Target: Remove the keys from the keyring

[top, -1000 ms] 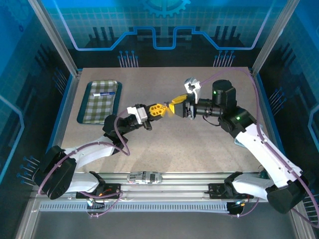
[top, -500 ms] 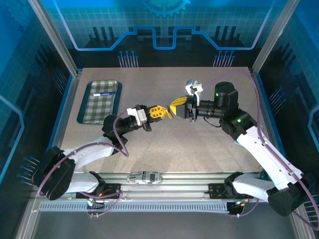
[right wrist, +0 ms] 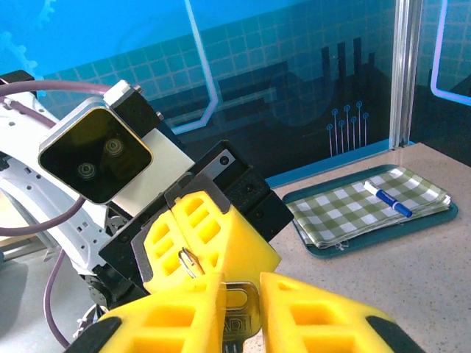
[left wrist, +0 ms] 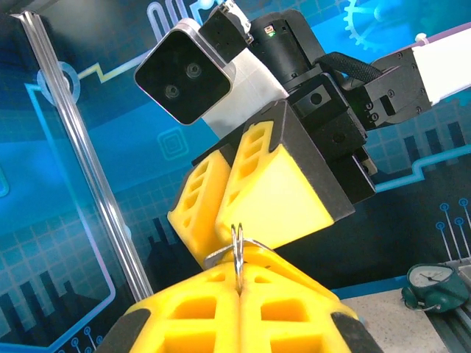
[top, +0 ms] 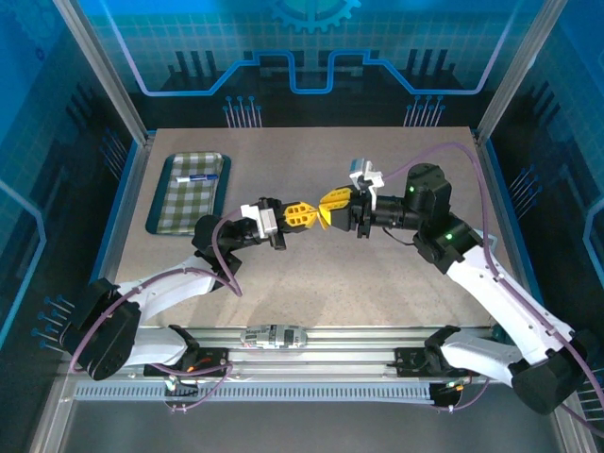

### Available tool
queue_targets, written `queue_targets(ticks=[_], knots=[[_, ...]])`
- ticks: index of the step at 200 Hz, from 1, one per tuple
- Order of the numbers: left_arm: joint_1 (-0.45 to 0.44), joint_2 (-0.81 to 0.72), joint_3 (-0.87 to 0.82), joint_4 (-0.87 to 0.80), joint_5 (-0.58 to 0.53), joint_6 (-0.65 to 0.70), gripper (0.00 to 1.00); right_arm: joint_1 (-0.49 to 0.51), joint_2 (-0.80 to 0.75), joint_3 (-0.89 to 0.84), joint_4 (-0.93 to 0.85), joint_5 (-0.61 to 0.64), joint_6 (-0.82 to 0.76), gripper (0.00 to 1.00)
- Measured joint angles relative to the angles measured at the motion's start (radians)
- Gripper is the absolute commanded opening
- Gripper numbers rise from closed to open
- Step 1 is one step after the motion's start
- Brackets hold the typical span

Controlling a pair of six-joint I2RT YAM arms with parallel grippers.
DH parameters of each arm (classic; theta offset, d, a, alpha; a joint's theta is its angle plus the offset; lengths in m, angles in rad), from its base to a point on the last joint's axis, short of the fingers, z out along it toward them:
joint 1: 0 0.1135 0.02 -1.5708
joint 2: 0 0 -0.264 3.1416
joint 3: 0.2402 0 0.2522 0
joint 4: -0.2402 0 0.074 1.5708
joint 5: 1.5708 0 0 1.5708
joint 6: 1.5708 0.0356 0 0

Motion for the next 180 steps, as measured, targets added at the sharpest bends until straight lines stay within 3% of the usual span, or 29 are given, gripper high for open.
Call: queue_targets(ticks=[26,121,180], knots=[[0.0,-0.002,0.008,0.001,0.01,0.0,0.0,0.0,-0.012,-0.015,0.03,0.01,-0.008,0.3],[0.001,-0.002,0.011,0.0,0.027,-0.027,0.0,0.0,-0.051,-0.092,0.142,0.007,-0.003,0.32],[0.003,-0.002,0.015,0.0,0.026,-0.029,0.0,-0.003,-0.063,-0.114,0.175,-0.026,0.008,0.28]])
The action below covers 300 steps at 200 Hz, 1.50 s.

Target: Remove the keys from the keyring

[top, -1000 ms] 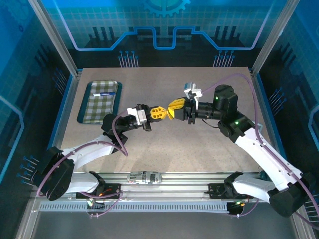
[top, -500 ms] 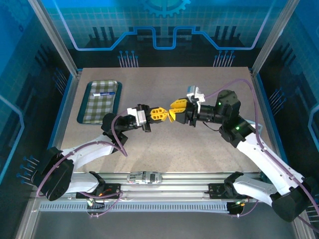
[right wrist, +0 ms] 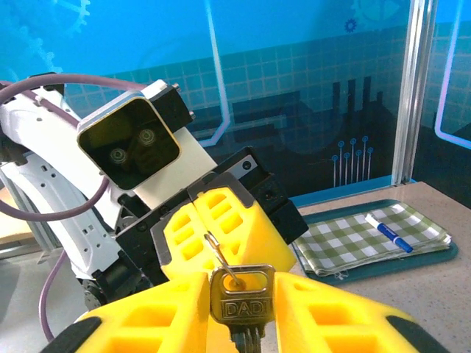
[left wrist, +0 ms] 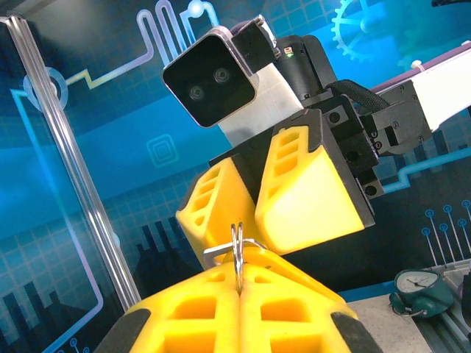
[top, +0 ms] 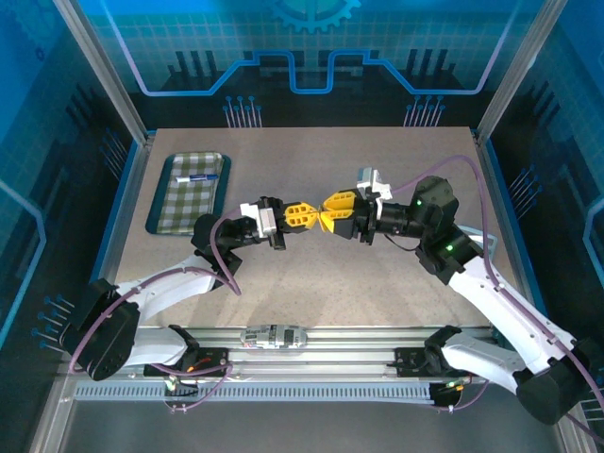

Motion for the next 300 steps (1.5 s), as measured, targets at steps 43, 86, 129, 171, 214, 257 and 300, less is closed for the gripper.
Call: queue_targets(ticks=[43,86,129,171,214,257,300], knots=[[0.0,0.002,0.004,-0.001,0.001,-0.014,0.0,0.001,0.004,0.001,0.002,-0.001,0.0,0.26],[0.008,0.002,0.011,-0.026,0.016,-0.017,0.0,0.006,0.021,0.015,0.0,-0.002,-0.008,0.27],[0.013,0.002,0.015,-0.029,0.036,-0.018,0.0,0.008,0.028,0.032,-0.017,-0.023,-0.038,0.2],[0.02,0.002,0.028,-0.03,0.097,-0.027,0.0,0.009,0.048,0.077,-0.074,-0.084,-0.088,0.11],[0.021,0.002,0.037,-0.033,0.154,-0.051,0.0,0.009,0.061,0.115,-0.138,-0.137,-0.139,0.16],[0.018,0.002,0.037,-0.077,0.192,-0.052,0.0,0.029,0.082,0.13,-0.176,-0.154,-0.168,0.1],[0.016,0.002,0.037,-0.087,0.195,-0.066,0.0,0.032,0.083,0.136,-0.202,-0.144,-0.187,0.19]])
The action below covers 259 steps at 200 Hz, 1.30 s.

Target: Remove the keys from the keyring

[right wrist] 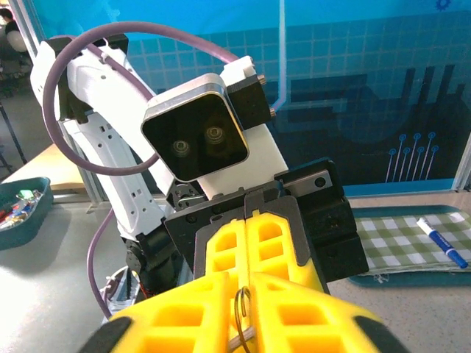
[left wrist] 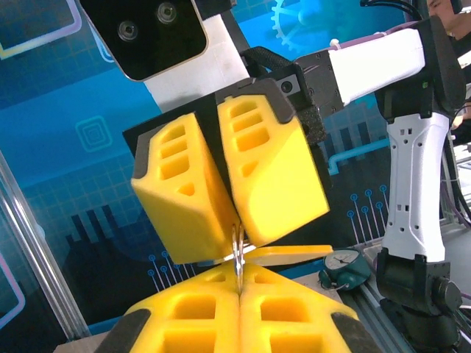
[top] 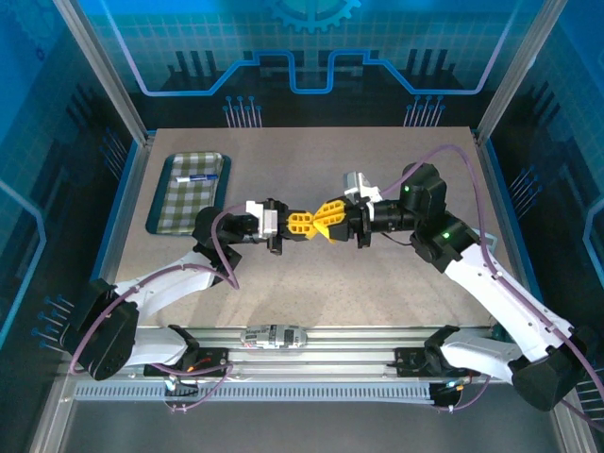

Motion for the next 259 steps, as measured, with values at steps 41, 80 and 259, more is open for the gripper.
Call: queue_targets(ticks=[41,80,259], knots=[[0.005,0.007,0.0,0.021,-0.007,-0.039,0.0,0.0,-0.006,0.007,-0.019,0.024,-0.025,0.04],[0.005,0.015,0.0,0.04,-0.006,-0.068,0.0,0.0,-0.006,0.015,-0.033,0.034,-0.035,0.0],[0.009,-0.024,0.035,-0.11,-0.009,-0.078,0.19,-0.011,0.003,0.07,-0.167,0.056,-0.071,0.0]])
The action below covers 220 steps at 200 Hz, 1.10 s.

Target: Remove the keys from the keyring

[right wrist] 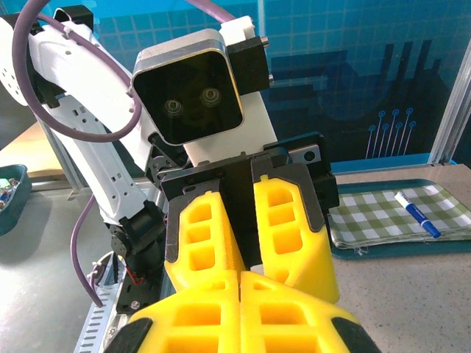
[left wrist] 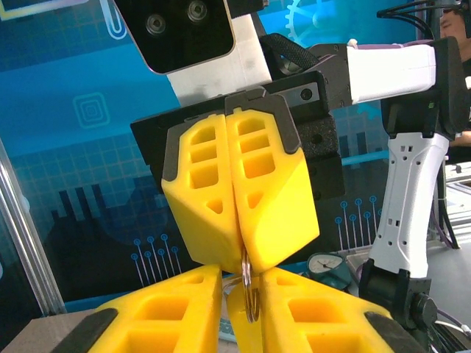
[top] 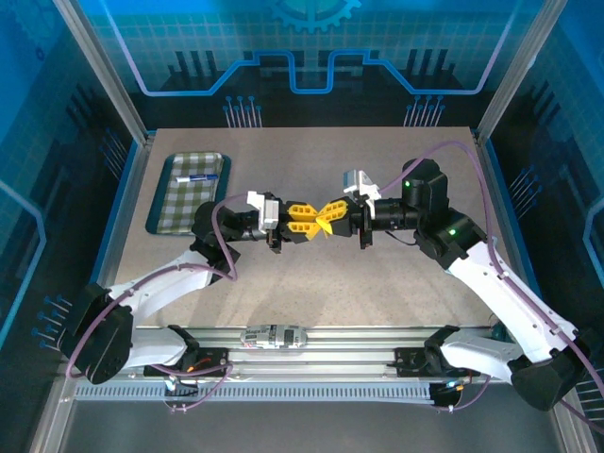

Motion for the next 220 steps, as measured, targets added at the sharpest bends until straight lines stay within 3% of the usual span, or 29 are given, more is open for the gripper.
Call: queue_targets(ticks=[34,62,74,114,127,140,155,178,220], knots=[[0.002,0.0,0.02,-0.032,0.021,0.0,0.19,-0.002,0.001,0.0,0.006,-0.008,0.006,0.0],[0.006,0.001,0.039,-0.068,0.039,0.008,0.09,-0.002,0.001,0.0,0.011,-0.013,0.011,0.0],[0.008,0.001,0.046,-0.088,0.047,0.022,0.0,-0.003,0.001,0.0,0.015,-0.012,0.014,0.0],[0.009,-0.003,0.066,-0.153,0.05,0.072,0.0,-0.009,-0.001,0.0,0.014,-0.008,0.026,0.0],[0.009,-0.008,0.066,-0.168,0.048,0.084,0.0,-0.009,-0.002,0.0,0.015,-0.004,0.034,0.21],[0.009,-0.01,0.066,-0.176,0.028,0.097,0.0,-0.009,-0.005,-0.001,0.016,0.008,0.055,0.32],[0.009,-0.01,0.066,-0.183,-0.013,0.105,0.0,-0.016,-0.016,-0.013,0.031,0.018,0.08,0.34],[-0.002,-0.01,0.065,-0.184,-0.034,0.11,0.0,-0.064,-0.055,-0.066,0.102,0.058,0.159,0.44],[-0.004,0.0,0.065,-0.139,-0.048,0.121,0.0,-0.12,-0.113,-0.194,0.235,0.089,0.304,0.43]])
